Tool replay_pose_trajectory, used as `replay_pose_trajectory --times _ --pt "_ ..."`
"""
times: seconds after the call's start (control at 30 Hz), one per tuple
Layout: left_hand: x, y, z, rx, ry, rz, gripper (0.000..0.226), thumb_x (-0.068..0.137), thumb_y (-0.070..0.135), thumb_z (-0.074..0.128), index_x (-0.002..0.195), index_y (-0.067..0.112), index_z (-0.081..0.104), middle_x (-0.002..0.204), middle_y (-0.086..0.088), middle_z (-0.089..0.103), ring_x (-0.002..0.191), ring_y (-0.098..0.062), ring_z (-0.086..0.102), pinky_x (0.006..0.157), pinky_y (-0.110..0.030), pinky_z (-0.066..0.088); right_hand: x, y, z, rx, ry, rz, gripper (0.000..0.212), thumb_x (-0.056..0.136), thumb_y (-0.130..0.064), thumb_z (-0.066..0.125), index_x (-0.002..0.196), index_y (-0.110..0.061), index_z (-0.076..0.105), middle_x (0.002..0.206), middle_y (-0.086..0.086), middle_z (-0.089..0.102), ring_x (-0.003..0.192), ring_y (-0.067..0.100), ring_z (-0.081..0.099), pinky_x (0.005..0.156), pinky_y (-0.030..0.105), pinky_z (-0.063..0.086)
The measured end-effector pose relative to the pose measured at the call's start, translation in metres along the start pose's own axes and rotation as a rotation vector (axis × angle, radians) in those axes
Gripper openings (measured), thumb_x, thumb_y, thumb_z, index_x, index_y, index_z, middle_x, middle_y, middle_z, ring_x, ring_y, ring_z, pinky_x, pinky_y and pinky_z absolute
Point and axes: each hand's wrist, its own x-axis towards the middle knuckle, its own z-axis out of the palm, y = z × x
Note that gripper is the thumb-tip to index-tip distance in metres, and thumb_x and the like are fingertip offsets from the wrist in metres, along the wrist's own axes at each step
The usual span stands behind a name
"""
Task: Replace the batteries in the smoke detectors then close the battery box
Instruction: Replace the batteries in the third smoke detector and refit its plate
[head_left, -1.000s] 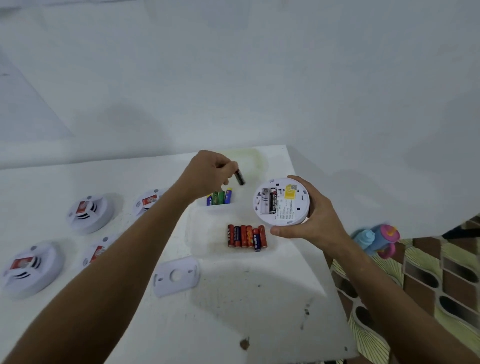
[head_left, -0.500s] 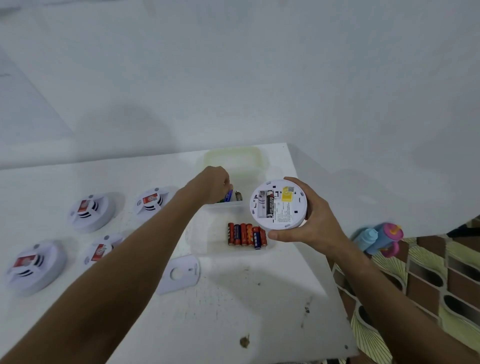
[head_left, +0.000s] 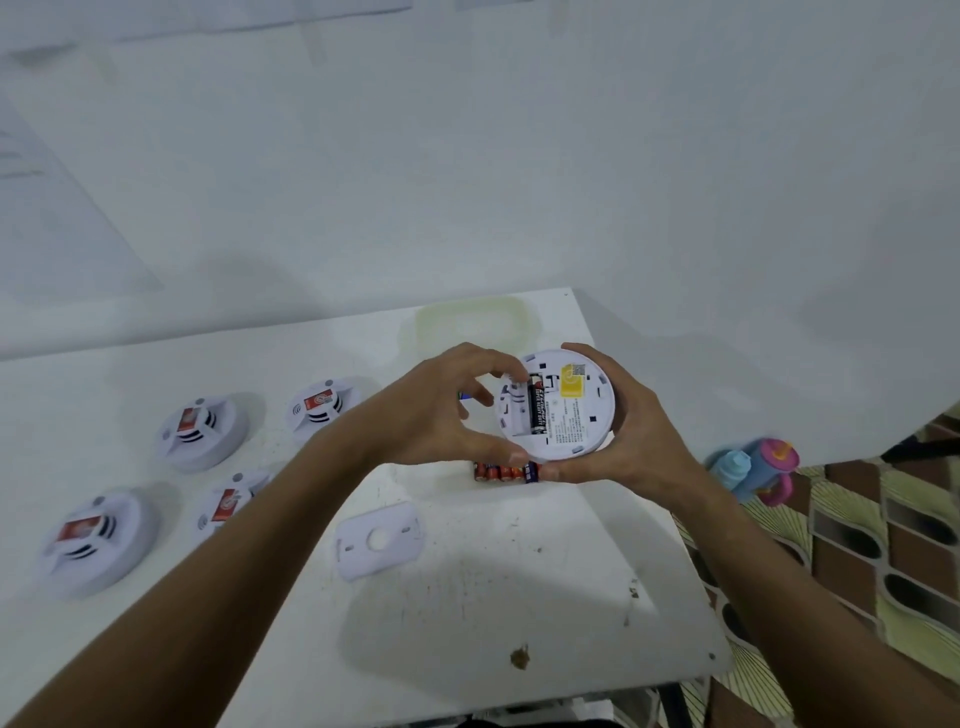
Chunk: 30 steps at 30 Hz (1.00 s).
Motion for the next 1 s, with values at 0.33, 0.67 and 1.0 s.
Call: replay_pose_trajectory --times 0.33,0.67,1.0 --pt "-0.004 0.011 0.006 0.025 0.021 -0.013 0.062 0.067 0.042 0.085 0.117 0.039 0.049 0.121 0.007 0.048 0.101 -0.010 0.058 0.076 -0.017 0.054 -0.002 -0.003 0.001 0.007 -0.008 -0.025 0.102 0.046 -0.011 0.095 0.136 -0.017 0.050 0.122 -0.006 0.066 0.117 0.019 0.061 0.095 0.029 0.054" --pt "-0.007 0.011 0.012 -0.008 0.022 -0.066 0.062 0.070 0.031 0.085 0.107 0.023 0.036 0.114 -0.002 0.053 0.095 -0.020 0.059 0.069 -0.025 0.056 0.004 0.000 0.007 0.018 -0.033 -0.054 0.100 0.045 -0.014 0.098 0.134 -0.019 0.053 0.120 -0.003 0.067 0.113 0.020 0.063 0.091 0.030 0.054" --pt "0.005 0.015 0.018 0.013 0.322 -0.050 0.016 0.088 0.033 0.067 0.085 0.028 0.052 0.080 0.017 0.057 0.076 -0.003 0.055 0.062 -0.005 0.038 0.006 0.006 0.007 -0.025 -0.004 -0.055 0.090 0.049 -0.010 0.093 0.127 -0.033 0.053 0.116 -0.020 0.067 0.108 0.006 0.063 0.088 0.019 0.051"
